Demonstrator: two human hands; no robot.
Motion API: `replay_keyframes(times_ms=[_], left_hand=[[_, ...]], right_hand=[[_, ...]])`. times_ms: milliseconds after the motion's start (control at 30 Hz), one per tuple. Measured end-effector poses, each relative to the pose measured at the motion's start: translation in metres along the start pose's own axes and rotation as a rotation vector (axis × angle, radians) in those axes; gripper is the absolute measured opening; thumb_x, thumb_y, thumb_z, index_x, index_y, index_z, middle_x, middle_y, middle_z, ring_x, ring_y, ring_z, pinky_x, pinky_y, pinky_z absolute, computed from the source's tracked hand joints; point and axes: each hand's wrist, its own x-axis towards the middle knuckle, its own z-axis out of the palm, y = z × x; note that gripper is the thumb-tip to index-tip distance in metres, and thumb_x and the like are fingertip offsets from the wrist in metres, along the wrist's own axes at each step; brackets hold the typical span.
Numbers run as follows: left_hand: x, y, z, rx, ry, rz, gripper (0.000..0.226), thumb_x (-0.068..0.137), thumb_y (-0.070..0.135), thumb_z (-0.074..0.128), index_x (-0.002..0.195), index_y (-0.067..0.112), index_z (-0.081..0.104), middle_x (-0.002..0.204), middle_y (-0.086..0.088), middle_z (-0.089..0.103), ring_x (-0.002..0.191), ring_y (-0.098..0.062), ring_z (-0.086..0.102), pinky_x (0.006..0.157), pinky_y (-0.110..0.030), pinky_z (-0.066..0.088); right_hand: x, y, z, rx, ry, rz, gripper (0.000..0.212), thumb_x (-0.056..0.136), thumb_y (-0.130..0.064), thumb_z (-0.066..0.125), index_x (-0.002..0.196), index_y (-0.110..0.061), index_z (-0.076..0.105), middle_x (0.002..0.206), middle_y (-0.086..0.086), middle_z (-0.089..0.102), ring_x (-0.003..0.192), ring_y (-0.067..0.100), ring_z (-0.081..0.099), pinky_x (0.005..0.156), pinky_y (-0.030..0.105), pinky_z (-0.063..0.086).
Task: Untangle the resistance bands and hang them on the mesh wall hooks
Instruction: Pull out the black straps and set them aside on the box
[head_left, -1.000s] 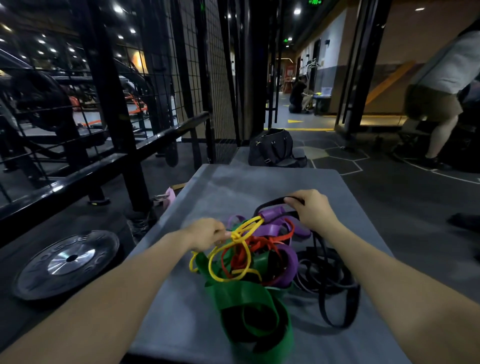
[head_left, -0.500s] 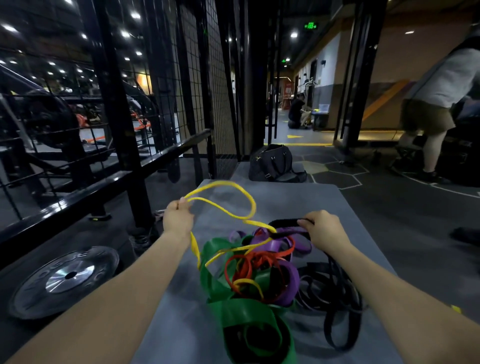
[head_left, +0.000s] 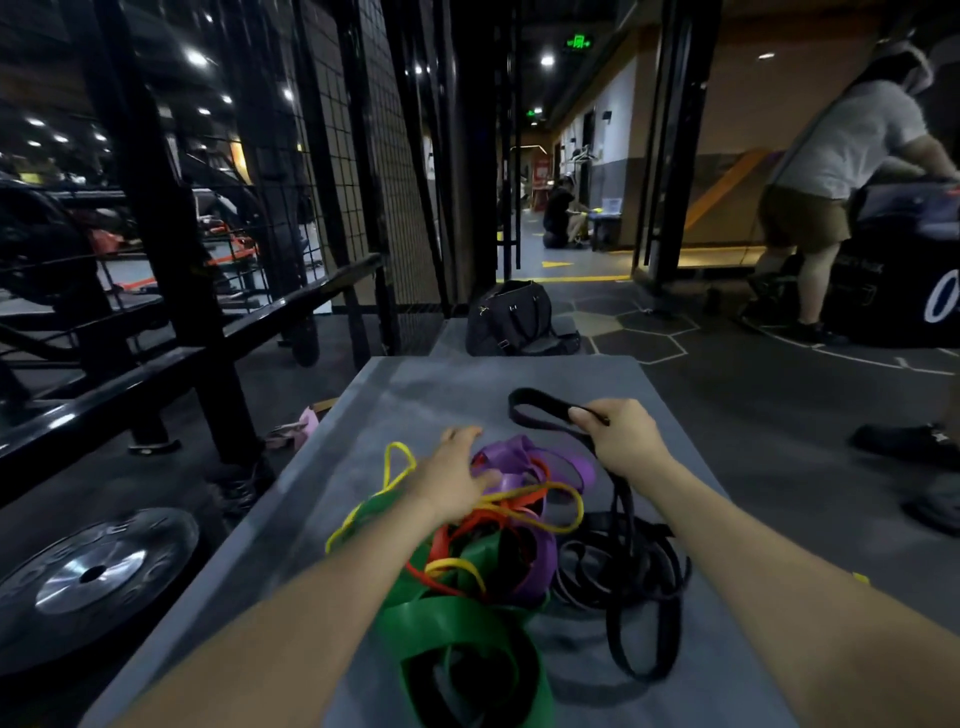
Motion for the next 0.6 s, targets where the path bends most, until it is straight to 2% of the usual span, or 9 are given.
replay_keyframes(times_ms=[67, 133, 267, 367, 433, 500, 533, 600], left_hand=[[0.001, 0.011, 0.012, 0.007, -0.047, 0.023, 0.065, 0.086, 0.030, 0.062, 0.141, 0.010, 0.033, 0.145, -0.008, 0.037, 0.131, -0.024, 0.042, 0.107, -0.029, 0.033], [0.001, 0.019, 0.023, -0.019, -0.022, 0.065, 0.058, 0.085, 0.029, 0.063, 0.135, 0.010, 0.041, 0.139, -0.010, 0.045, 0.128, -0.024, 0.045, 0.105, -0.028, 0.035], [-0.003, 0.029, 0.045, 0.014, -0.050, 0.164, 0.040, 0.085, 0.023, 0.063, 0.122, 0.011, 0.054, 0.126, -0.009, 0.053, 0.118, -0.023, 0.051, 0.096, -0.024, 0.034], [-0.008, 0.031, 0.066, 0.044, -0.089, 0.214, 0.037, 0.084, 0.024, 0.065, 0.119, 0.014, 0.056, 0.123, -0.005, 0.053, 0.116, -0.021, 0.051, 0.100, -0.026, 0.037], [-0.010, 0.034, 0.081, 0.050, -0.117, 0.234, 0.036, 0.083, 0.023, 0.065, 0.118, 0.016, 0.057, 0.122, -0.003, 0.053, 0.115, -0.020, 0.052, 0.100, -0.027, 0.039], [-0.011, 0.040, 0.095, 0.081, -0.145, 0.257, 0.039, 0.082, 0.025, 0.066, 0.119, 0.017, 0.056, 0.122, -0.002, 0.052, 0.116, -0.020, 0.051, 0.101, -0.031, 0.040], [-0.011, 0.043, 0.101, 0.104, -0.159, 0.263, 0.042, 0.081, 0.026, 0.067, 0.120, 0.018, 0.055, 0.122, -0.002, 0.051, 0.117, -0.021, 0.051, 0.101, -0.032, 0.040], [-0.009, 0.048, 0.110, 0.157, -0.193, 0.256, 0.048, 0.080, 0.029, 0.068, 0.124, 0.019, 0.052, 0.124, -0.001, 0.049, 0.120, -0.021, 0.049, 0.103, -0.034, 0.039]], right_hand=[[0.003, 0.002, -0.004, 0.023, 0.003, -0.001, 0.027, 0.095, -0.028, 0.052, 0.072, -0.016, 0.058, 0.060, 0.000, 0.051, 0.070, 0.020, 0.049, 0.052, 0.025, 0.033], [0.004, 0.007, -0.009, 0.001, 0.007, -0.002, 0.028, 0.095, -0.028, 0.052, 0.070, -0.019, 0.057, 0.063, 0.001, 0.053, 0.071, 0.021, 0.051, 0.053, 0.026, 0.034], [-0.003, 0.030, -0.021, -0.056, 0.013, 0.056, 0.031, 0.095, -0.026, 0.052, 0.082, -0.001, 0.065, 0.073, 0.013, 0.058, 0.072, 0.023, 0.050, 0.056, 0.029, 0.033], [-0.014, 0.054, -0.029, -0.070, 0.021, 0.127, 0.033, 0.095, -0.027, 0.052, 0.077, -0.001, 0.063, 0.072, 0.013, 0.058, 0.075, 0.025, 0.053, 0.059, 0.030, 0.037], [-0.019, 0.068, -0.032, -0.072, 0.041, 0.186, 0.031, 0.095, -0.028, 0.052, 0.094, 0.000, 0.066, 0.088, 0.016, 0.065, 0.086, 0.031, 0.060, 0.071, 0.034, 0.047], [-0.023, 0.082, -0.034, -0.078, 0.054, 0.242, 0.036, 0.096, -0.030, 0.051, 0.104, 0.002, 0.064, 0.099, 0.019, 0.066, 0.093, 0.034, 0.060, 0.080, 0.038, 0.050], [-0.025, 0.088, -0.035, -0.085, 0.053, 0.264, 0.038, 0.096, -0.032, 0.050, 0.100, 0.003, 0.063, 0.096, 0.019, 0.066, 0.088, 0.033, 0.059, 0.078, 0.038, 0.050], [-0.029, 0.100, -0.036, -0.091, 0.039, 0.311, 0.042, 0.095, -0.037, 0.049, 0.078, 0.001, 0.056, 0.077, 0.014, 0.060, 0.075, 0.029, 0.053, 0.067, 0.035, 0.044]])
